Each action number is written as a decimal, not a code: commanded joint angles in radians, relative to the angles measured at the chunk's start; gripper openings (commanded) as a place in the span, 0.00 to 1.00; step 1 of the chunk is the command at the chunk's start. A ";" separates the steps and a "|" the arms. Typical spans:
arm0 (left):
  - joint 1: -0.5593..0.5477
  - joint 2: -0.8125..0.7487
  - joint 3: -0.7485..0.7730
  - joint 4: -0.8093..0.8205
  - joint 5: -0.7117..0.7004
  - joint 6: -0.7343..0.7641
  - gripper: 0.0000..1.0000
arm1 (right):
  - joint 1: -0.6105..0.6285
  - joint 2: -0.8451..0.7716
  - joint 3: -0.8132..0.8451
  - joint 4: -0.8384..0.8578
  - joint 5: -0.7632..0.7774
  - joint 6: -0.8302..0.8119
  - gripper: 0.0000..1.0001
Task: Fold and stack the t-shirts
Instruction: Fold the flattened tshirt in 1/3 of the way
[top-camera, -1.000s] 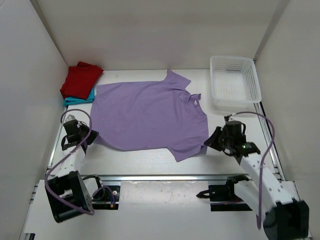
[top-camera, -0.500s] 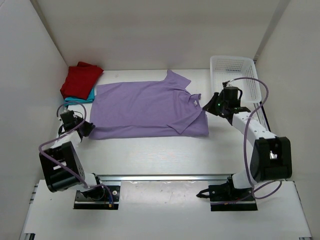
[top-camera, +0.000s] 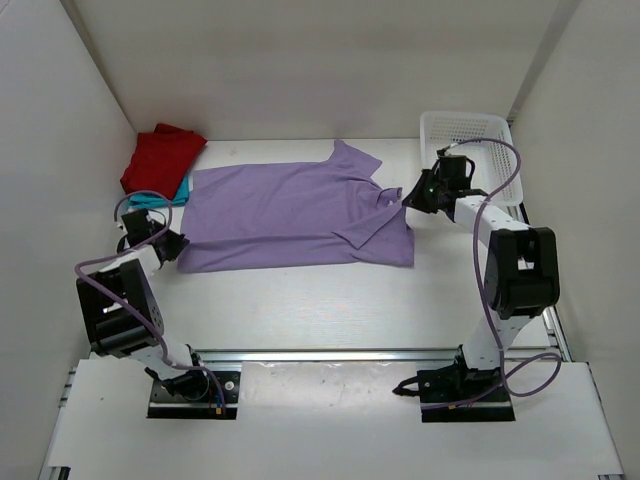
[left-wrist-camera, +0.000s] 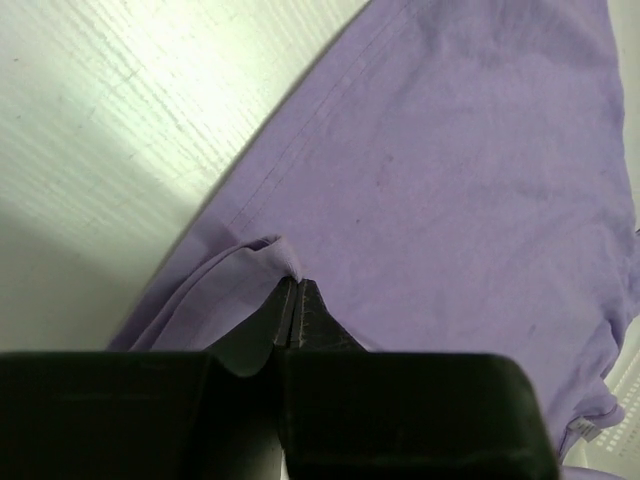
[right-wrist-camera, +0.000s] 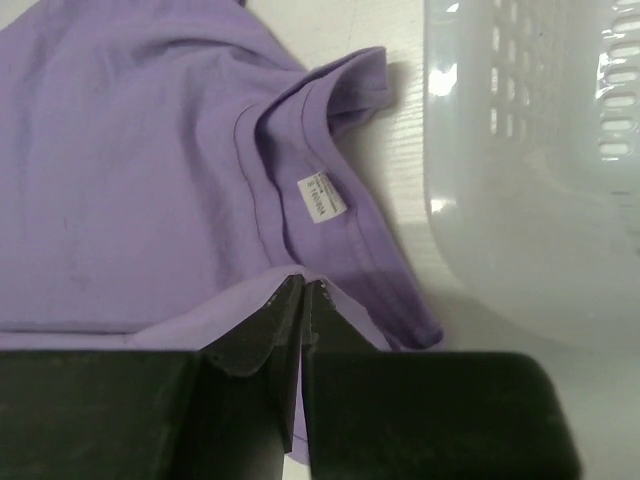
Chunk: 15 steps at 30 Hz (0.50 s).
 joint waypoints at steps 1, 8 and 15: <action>-0.012 0.014 0.046 0.037 -0.038 0.000 0.08 | 0.001 0.024 0.057 0.033 0.007 -0.023 0.00; 0.043 -0.035 0.017 0.073 0.042 -0.020 0.57 | 0.007 -0.003 0.071 0.048 -0.016 -0.023 0.20; 0.011 -0.254 -0.163 0.078 0.051 -0.044 0.54 | 0.039 -0.311 -0.231 0.158 0.069 0.018 0.20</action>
